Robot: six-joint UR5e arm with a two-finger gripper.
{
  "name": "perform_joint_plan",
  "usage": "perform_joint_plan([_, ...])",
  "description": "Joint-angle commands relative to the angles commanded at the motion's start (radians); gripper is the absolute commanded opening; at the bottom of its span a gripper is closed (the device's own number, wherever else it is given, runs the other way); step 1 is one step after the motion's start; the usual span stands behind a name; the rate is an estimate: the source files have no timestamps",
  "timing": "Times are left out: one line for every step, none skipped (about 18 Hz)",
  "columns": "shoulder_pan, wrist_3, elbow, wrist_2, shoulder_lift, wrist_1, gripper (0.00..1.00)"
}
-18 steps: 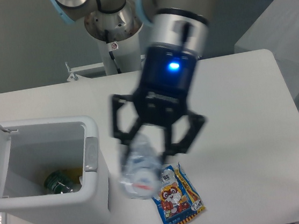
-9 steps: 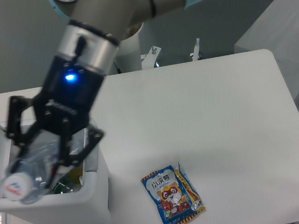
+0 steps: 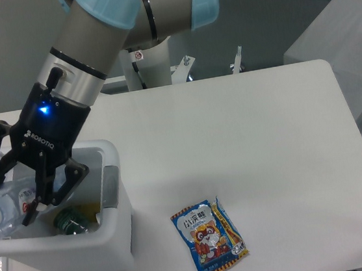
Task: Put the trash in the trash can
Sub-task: 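Open the gripper to drop the bottle and move back over the snack bag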
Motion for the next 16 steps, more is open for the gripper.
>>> perform_joint_plan([0.0,0.008,-0.017,0.0,0.009,0.0,0.94])
perform_joint_plan([0.0,0.018,-0.029,0.0,0.021,0.0,0.95])
perform_joint_plan([0.003,0.028,-0.043,0.0,0.026,0.0,0.99])
perform_joint_plan([0.006,0.034,-0.061,0.002,0.035,0.0,1.0])
perform_joint_plan([0.012,0.04,-0.077,0.002,0.049,0.0,1.0])
perform_joint_plan([0.026,0.04,-0.086,0.003,0.057,-0.002,1.0])
perform_joint_plan([0.047,0.038,-0.094,0.003,0.064,-0.002,1.0])
perform_joint_plan([0.079,0.034,-0.094,0.005,0.071,-0.005,1.0])
perform_joint_plan([0.112,0.029,-0.095,0.005,0.071,-0.006,1.0])
perform_joint_plan([0.147,0.029,-0.094,0.005,0.071,-0.006,1.0])
perform_joint_plan([0.184,0.028,-0.095,0.005,0.069,-0.008,1.0])
perform_joint_plan([0.221,0.028,-0.097,0.005,0.069,-0.009,1.0])
perform_joint_plan([0.256,0.028,-0.097,0.006,0.065,-0.011,1.0])
perform_joint_plan([0.29,0.029,-0.097,0.006,0.061,-0.012,1.0])
perform_joint_plan([0.32,0.031,-0.097,0.009,0.052,-0.014,1.0])
perform_joint_plan([0.34,0.032,-0.095,0.017,0.029,-0.015,1.0])
